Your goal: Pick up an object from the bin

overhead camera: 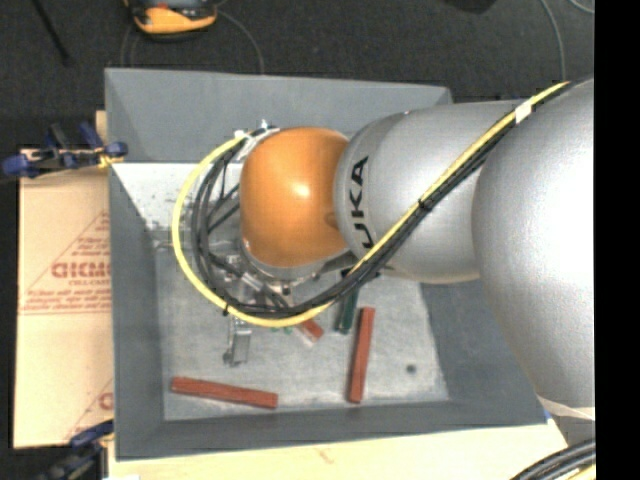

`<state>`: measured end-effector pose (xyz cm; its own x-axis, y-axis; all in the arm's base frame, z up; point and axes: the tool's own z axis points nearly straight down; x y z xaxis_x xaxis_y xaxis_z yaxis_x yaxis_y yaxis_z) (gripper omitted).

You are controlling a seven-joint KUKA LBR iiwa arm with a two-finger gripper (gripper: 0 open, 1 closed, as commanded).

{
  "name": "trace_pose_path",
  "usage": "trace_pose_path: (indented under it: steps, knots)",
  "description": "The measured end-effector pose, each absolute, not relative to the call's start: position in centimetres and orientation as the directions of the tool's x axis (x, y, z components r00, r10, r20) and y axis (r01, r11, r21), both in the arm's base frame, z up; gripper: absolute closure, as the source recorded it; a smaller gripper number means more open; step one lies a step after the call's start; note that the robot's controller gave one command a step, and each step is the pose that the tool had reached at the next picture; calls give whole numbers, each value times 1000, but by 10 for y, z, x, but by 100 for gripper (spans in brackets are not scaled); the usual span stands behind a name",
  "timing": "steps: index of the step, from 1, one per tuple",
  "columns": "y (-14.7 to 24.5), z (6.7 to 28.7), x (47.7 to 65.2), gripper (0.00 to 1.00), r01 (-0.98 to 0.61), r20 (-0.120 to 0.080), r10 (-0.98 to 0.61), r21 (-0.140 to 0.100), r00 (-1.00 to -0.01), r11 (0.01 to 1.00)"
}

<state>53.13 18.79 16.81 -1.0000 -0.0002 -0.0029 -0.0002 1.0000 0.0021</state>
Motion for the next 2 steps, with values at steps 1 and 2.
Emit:
trace_pose_path:
  steps: [1, 2]
  knots:
    - [182, 109, 498, 0, 40, -6, 40, 3, -999, 999]
    - [171, 97, 479, 0, 66, 2, 66, 0, -998, 998]
